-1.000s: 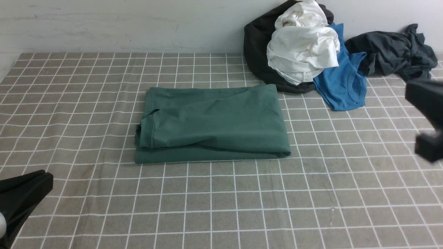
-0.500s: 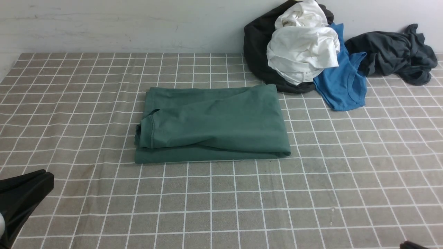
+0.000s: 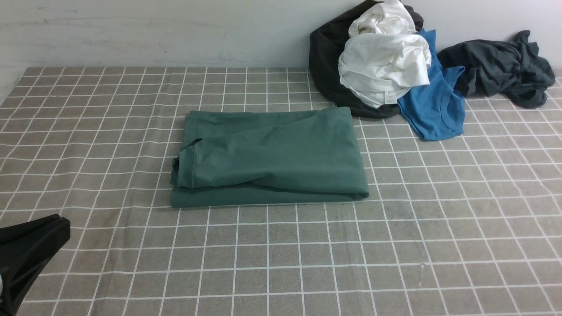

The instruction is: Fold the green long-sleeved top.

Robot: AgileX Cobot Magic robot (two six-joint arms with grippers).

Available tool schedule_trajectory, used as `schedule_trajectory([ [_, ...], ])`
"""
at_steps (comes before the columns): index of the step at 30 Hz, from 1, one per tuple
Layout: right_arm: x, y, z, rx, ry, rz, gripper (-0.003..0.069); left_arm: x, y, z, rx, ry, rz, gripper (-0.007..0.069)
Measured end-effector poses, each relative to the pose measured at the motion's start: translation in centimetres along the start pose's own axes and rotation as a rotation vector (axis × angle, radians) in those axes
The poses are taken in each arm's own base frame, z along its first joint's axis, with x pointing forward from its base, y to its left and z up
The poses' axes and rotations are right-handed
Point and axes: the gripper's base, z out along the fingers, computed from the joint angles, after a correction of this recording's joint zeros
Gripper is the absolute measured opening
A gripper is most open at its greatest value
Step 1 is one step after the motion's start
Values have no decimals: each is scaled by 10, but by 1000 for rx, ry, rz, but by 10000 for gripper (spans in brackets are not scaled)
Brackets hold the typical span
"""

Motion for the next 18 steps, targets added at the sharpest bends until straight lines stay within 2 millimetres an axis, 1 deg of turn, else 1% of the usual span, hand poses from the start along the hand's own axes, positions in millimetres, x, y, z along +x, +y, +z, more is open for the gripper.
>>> schedule_trajectory([
  [6, 1, -6, -3, 99, -10, 55, -14, 0, -1, 0, 6, -3, -9, -7],
  [18, 1, -6, -3, 102, -9, 56, -14, 0, -1, 0, 7, -4, -11, -7],
])
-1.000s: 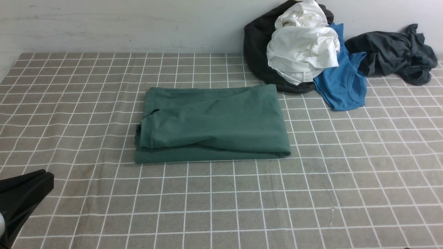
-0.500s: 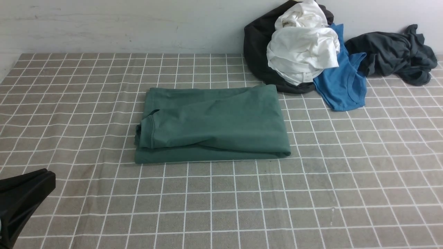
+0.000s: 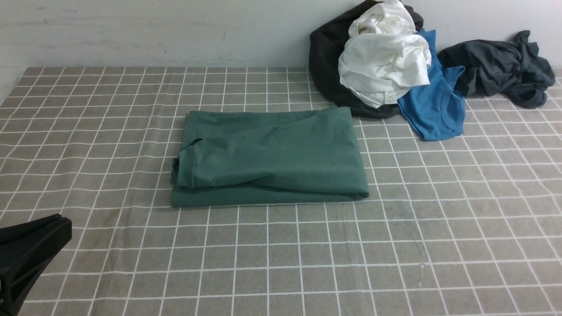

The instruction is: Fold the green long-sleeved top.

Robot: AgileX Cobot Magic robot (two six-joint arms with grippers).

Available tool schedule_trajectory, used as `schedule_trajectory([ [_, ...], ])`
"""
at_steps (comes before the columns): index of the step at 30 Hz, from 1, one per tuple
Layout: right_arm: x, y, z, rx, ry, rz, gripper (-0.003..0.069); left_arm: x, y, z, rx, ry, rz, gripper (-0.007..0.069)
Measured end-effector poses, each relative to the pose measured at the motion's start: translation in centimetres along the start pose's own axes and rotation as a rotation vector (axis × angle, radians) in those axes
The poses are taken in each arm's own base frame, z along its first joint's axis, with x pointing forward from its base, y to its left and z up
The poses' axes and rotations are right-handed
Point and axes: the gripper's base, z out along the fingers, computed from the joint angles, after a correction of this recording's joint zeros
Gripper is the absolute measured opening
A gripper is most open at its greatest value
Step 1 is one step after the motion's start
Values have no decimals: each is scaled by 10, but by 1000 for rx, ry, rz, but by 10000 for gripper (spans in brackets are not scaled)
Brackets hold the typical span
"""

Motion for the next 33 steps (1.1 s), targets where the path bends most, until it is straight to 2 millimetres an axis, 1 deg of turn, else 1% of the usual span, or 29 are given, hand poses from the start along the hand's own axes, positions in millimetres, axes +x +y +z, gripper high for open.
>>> schedule_trajectory([
  [4, 0, 0, 0, 0, 0, 0, -14, 0, 0, 0, 1, -1, 1, -7],
  [7, 0, 0, 0, 0, 0, 0, -14, 1, -3, -3, 21, -21, 10, -7],
  [8, 0, 0, 0, 1, 1, 5, -14, 5, -6, -7, 32, -44, 14, -7],
  [9, 0, 0, 0, 1, 1, 6, -14, 12, -10, -12, 37, -73, 9, -7],
  [10, 0, 0, 0, 1, 0, 5, -14, 13, -11, -12, 38, -77, 10, -7],
  [13, 0, 0, 0, 1, 2, 6, -14, 42, -13, -27, -54, -180, 85, -7],
  [14, 0, 0, 0, 1, 2, 6, -14, 49, -12, -29, -84, -194, 104, -7],
  [15, 0, 0, 0, 1, 3, 7, -14, 59, -9, -27, -125, -193, 93, -7],
  [16, 0, 0, 0, 1, 4, 7, -14, 64, -6, -25, -158, -188, 92, -7],
  [18, 0, 0, 0, 1, 5, 10, -14, 79, 3, -19, -243, -162, 18, -7],
  [19, 0, 0, 0, 1, 5, 10, -14, 79, 4, -19, -249, -160, 10, -7],
  [20, 0, 0, 0, 1, 6, 10, -14, 86, 8, -16, -293, -156, -38, -7],
  [21, 0, 0, 0, 1, 6, 10, -14, 101, 14, -10, -351, -154, -114, -7],
  [23, 0, 0, 0, 1, 6, 10, -14, 117, 19, -4, -403, -159, -142, -7],
  [24, 0, 0, 0, 1, 6, 10, -14, 122, 20, -3, -413, -157, -159, -7],
  [27, 0, 0, 0, 1, 6, 10, -14, 127, 21, -2, -421, -130, -194, -7],
  [30, 0, 0, 0, 1, 6, 10, -14, 140, 19, -1, -418, 8, -249, -7],
  [33, 0, 0, 0, 1, 6, 10, -14, 141, 19, -1, -411, 33, -226, -7],
])
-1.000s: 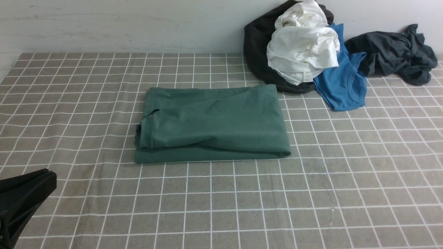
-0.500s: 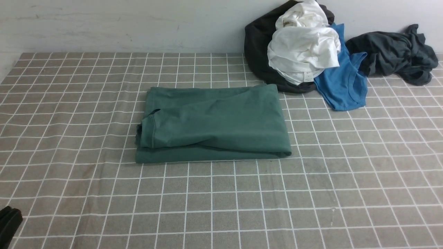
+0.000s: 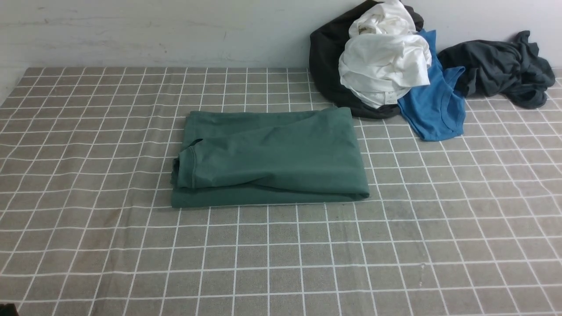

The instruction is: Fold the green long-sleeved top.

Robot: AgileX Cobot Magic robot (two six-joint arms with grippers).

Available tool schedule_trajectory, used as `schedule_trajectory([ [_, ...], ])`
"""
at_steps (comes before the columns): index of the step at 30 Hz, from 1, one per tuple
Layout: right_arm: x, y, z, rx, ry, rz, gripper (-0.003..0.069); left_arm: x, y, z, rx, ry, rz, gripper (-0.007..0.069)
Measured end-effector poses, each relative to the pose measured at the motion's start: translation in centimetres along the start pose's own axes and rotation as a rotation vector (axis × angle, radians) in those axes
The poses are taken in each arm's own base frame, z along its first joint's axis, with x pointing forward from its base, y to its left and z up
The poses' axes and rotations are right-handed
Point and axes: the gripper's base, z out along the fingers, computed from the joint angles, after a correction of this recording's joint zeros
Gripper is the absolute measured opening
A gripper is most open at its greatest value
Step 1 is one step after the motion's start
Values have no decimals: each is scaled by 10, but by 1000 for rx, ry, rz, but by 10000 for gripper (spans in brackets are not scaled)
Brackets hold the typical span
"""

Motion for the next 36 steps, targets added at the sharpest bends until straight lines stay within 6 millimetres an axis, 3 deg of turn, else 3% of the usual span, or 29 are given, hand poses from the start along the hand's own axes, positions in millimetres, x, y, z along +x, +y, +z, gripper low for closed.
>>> schedule_trajectory([
  [10, 0, 0, 0, 0, 0, 0, -14, 0, -2, 0, 17, 4, 116, -7],
  [36, 0, 0, 0, 0, 0, 0, -14, 0, -2, 0, 19, 5, 119, -7],
])
